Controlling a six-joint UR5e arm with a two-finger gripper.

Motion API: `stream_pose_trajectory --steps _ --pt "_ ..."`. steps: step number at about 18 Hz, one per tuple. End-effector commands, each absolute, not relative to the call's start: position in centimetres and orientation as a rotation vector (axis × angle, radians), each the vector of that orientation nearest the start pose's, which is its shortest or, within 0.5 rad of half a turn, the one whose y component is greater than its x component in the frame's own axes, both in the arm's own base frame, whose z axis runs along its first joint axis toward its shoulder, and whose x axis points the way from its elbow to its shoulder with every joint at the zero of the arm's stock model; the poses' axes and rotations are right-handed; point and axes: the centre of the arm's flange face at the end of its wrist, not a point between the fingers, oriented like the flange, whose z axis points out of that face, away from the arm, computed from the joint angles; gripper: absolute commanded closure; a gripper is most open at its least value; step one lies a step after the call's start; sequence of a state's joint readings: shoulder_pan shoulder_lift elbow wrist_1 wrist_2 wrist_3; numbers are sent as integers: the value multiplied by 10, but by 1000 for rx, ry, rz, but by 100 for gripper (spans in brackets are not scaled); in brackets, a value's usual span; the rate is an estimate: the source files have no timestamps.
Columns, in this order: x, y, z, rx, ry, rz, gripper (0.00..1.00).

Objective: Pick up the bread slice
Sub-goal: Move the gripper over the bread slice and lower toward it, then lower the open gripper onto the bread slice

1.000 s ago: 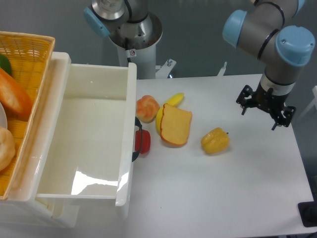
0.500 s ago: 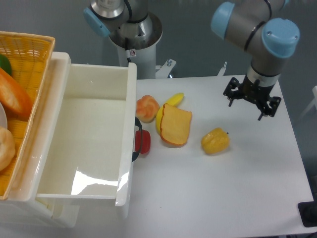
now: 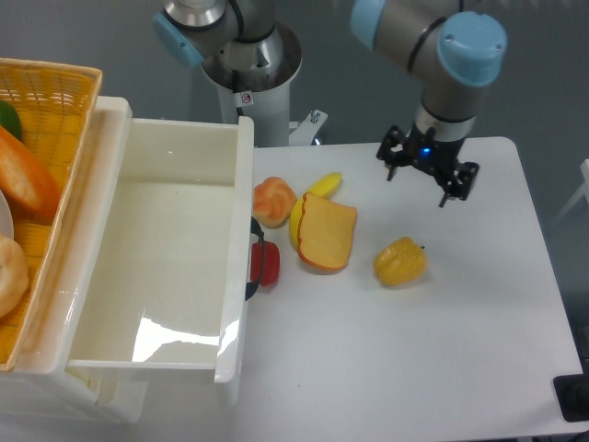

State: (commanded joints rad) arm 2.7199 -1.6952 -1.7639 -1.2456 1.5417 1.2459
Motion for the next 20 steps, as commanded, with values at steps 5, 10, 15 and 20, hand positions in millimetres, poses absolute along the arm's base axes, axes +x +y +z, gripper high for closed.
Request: stream_pose_trajectory --steps 5,10,15,20 --pt "-386 371 356 -3062 -232 -80 0" --pt "-371 404 327 -3058 -305 -162 0" --pt "-362 427 289 -3101 -272 -180 0" --pt "-363 423 272 -3163 -301 -136 4"
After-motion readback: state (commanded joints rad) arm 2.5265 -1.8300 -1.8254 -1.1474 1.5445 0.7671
